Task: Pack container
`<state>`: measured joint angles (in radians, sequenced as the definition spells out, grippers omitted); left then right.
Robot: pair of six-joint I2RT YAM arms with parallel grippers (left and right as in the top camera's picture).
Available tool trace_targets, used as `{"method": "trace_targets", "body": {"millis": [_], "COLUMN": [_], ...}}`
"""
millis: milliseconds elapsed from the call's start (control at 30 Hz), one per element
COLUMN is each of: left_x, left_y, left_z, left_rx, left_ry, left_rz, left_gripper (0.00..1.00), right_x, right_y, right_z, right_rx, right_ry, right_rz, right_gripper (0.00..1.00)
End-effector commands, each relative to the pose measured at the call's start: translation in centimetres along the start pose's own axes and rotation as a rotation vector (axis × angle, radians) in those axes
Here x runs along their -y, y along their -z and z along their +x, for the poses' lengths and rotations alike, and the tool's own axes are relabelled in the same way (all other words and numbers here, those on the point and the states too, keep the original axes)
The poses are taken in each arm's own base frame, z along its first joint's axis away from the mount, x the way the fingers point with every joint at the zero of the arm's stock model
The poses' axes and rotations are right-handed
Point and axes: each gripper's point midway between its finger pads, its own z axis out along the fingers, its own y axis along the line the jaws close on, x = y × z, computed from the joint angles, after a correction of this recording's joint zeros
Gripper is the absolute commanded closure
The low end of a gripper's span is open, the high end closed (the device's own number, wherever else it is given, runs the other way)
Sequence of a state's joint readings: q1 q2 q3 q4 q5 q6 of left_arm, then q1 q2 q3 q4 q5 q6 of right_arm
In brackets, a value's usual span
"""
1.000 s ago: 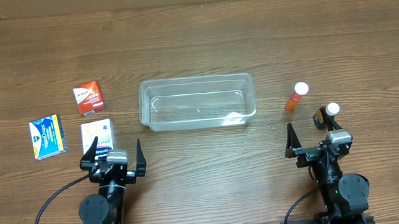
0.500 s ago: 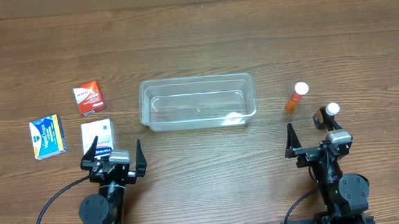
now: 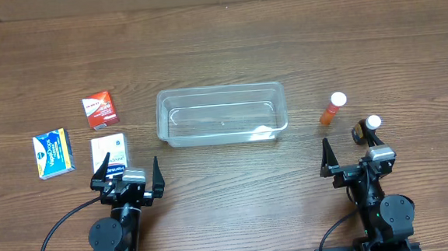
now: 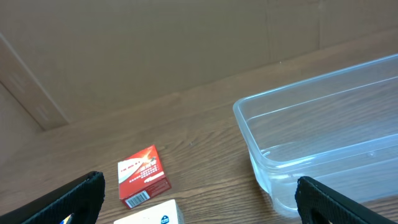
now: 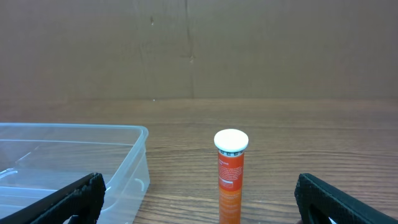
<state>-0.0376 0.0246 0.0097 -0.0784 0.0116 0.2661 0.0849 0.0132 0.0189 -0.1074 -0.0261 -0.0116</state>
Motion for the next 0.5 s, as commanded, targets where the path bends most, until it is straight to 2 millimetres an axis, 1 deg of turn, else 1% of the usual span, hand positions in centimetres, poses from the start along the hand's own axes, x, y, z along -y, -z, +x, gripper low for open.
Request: {"method": "trace_targets", "body": {"millis": [0, 467], "left_x": [-0.03, -0.09], "left_y": [-0.05, -0.05], "left_z": [0.25, 0.23], "left_rx": [-0.006, -0.006], "left_ry": [-0.022, -0.026], "left_rz": [-0.005, -0.008], "left_gripper": [0.0, 0.0], "right_x": [-0.05, -0.05], "right_y": [0.03, 0.04], "right_z": [-0.21, -0.5], "right_rx": [0.009, 0.021], "right_ry": [0.004, -0.015], "right_rz": [-0.002, -0.003], "right_gripper": [0.0, 0.0]}}
